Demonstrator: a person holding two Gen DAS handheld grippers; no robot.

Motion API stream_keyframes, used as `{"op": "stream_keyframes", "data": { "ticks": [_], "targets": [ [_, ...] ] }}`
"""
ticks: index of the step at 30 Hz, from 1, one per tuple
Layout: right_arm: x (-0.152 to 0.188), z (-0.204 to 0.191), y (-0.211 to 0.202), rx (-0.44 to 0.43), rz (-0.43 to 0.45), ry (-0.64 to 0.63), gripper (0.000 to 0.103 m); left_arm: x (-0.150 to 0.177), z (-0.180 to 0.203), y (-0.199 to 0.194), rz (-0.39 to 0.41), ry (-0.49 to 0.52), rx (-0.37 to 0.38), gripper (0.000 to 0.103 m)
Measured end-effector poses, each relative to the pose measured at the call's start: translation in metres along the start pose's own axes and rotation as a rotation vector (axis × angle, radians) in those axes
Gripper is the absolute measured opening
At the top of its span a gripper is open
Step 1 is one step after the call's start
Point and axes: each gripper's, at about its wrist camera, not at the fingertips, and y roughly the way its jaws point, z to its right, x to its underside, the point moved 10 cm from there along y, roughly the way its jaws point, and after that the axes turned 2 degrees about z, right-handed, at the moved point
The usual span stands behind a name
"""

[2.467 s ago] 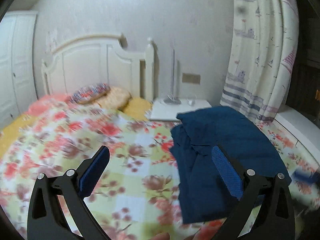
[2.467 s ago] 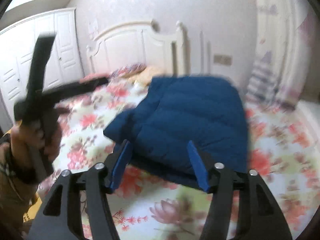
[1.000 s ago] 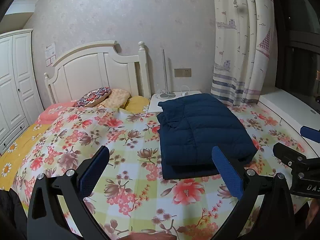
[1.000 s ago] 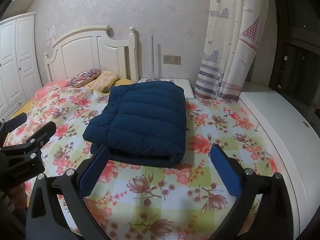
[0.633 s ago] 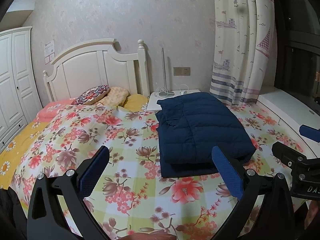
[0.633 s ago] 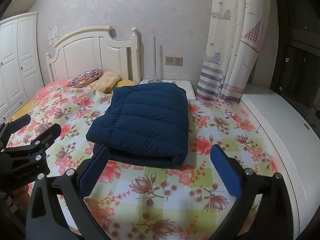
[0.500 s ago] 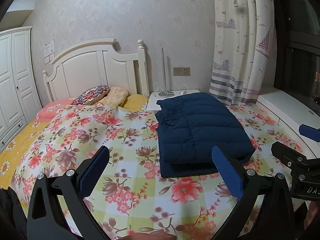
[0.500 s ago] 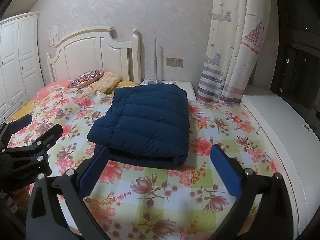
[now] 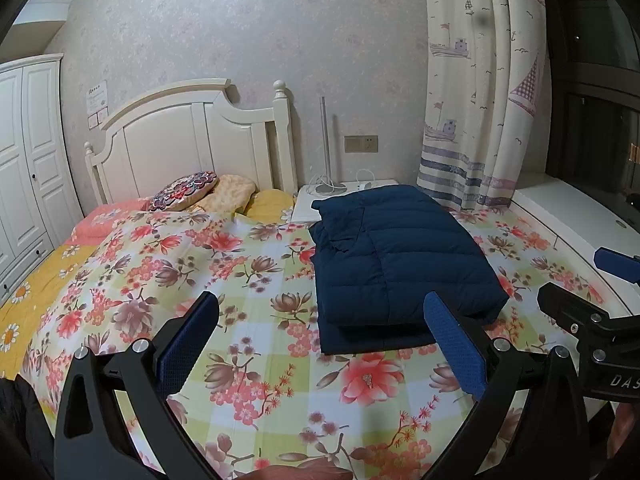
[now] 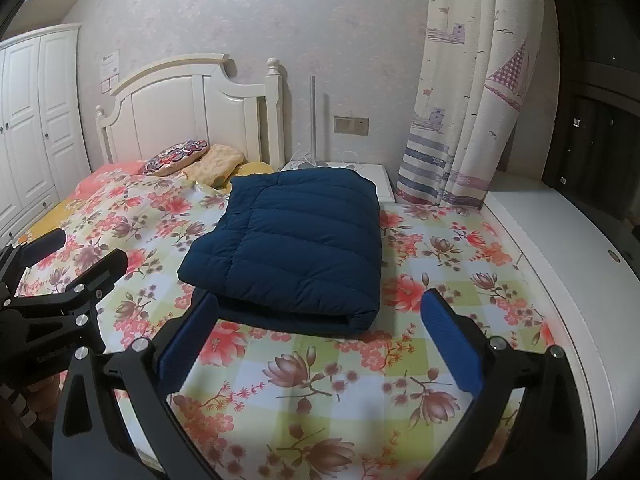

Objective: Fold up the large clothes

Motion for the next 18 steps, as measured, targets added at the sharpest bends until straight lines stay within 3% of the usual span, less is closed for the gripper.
{"op": "stream_keyframes", "data": {
  "ticks": [18],
  "targets": [
    [0.0006,-0.0038,-0.0007,-0.004,-0.001,-0.002,0.101,0.0001,0.0000,-0.0002,-0.001,0.001,0.000,0.098]
  ]
}}
